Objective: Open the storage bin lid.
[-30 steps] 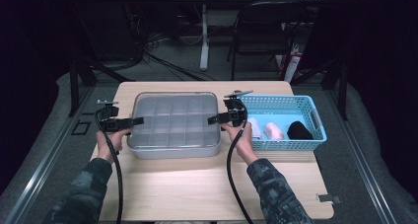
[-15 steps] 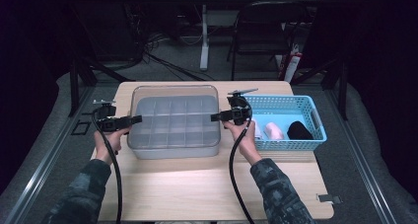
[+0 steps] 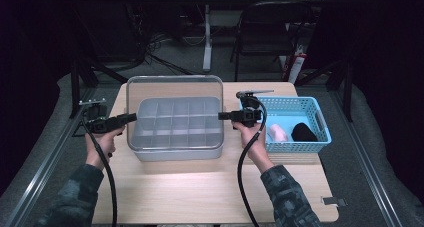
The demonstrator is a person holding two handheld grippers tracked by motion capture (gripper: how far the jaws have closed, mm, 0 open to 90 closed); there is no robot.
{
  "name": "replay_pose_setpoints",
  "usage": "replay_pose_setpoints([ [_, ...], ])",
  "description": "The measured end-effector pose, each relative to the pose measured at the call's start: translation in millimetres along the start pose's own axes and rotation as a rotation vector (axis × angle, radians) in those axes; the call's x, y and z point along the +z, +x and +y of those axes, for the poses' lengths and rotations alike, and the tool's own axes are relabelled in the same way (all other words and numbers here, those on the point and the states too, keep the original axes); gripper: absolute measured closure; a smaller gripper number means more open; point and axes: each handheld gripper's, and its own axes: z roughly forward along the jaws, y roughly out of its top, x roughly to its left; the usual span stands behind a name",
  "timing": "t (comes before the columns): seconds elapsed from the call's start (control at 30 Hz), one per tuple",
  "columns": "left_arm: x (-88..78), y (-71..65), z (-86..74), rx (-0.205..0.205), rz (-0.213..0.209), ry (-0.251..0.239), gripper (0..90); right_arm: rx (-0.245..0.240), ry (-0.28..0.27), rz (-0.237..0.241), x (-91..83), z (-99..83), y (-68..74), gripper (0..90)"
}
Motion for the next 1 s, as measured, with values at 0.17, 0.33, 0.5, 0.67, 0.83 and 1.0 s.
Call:
replay_pose_setpoints([
  [0.17,-13.3,-7.7,0.8,0.021,-0.015,-0.03,58.5,-0.035,-0.014,-0.001,-12.1,-3.0,8.5,70.3],
  [0.33,-24.5,-11.9,-0.3,0.024,-0.038,-0.046,59.2,-0.07,-0.025,0.012,-22.8,-5.7,14.7,71.7],
  [0.5,-33.7,-16.3,-2.5,0.034,-0.053,-0.055,60.0,-0.091,-0.036,0.03,-32.5,-10.2,20.7,71.7],
  [0.67,-38.3,-20.1,-8.2,0.038,-0.054,-0.051,59.8,-0.097,-0.032,0.042,-38.7,-17.9,23.1,70.9],
  [0.83,-40.3,-22.2,-17.7,0.042,-0.064,-0.034,60.3,-0.103,-0.024,0.051,-43.6,-29.6,22.2,71.5],
  [1.0,-44.2,-23.9,-26.4,0.039,-0.08,-0.024,61.1,-0.097,-0.02,0.064,-47.1,-40.7,19.3,72.4],
])
